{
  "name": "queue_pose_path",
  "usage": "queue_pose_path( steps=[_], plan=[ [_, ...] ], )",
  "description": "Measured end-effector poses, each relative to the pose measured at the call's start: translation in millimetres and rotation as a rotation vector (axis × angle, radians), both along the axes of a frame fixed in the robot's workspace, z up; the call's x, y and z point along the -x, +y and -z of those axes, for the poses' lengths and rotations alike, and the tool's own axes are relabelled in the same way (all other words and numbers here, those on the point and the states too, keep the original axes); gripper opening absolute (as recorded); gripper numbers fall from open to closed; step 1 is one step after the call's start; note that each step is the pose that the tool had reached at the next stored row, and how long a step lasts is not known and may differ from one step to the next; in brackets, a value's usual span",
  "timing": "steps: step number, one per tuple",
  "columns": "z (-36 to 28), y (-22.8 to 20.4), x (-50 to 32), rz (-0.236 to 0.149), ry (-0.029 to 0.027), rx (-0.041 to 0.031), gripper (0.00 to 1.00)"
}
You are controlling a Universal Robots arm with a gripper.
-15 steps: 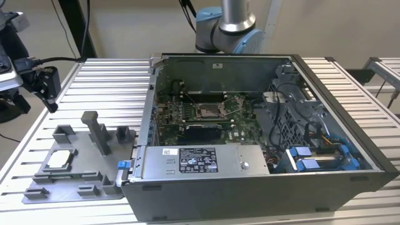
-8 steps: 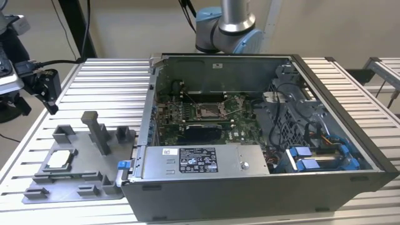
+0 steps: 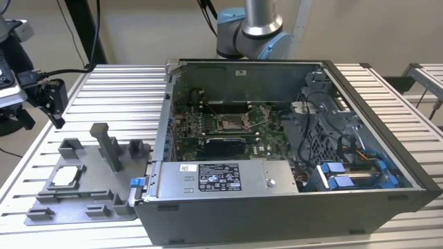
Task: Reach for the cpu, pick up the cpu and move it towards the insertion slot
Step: 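Pick up the cpu and move it towards the insertion slot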
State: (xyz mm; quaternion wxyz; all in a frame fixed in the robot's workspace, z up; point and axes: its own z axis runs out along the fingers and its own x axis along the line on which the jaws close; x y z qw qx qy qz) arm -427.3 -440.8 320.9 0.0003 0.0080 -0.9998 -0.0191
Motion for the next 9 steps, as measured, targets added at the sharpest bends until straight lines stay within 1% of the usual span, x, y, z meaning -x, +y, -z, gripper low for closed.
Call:
queue_pose_path(
  steps=[9],
  plan=[
    [5.3,0.0,1.3,0.000,0.0001,0.0000,1.00]
  ],
)
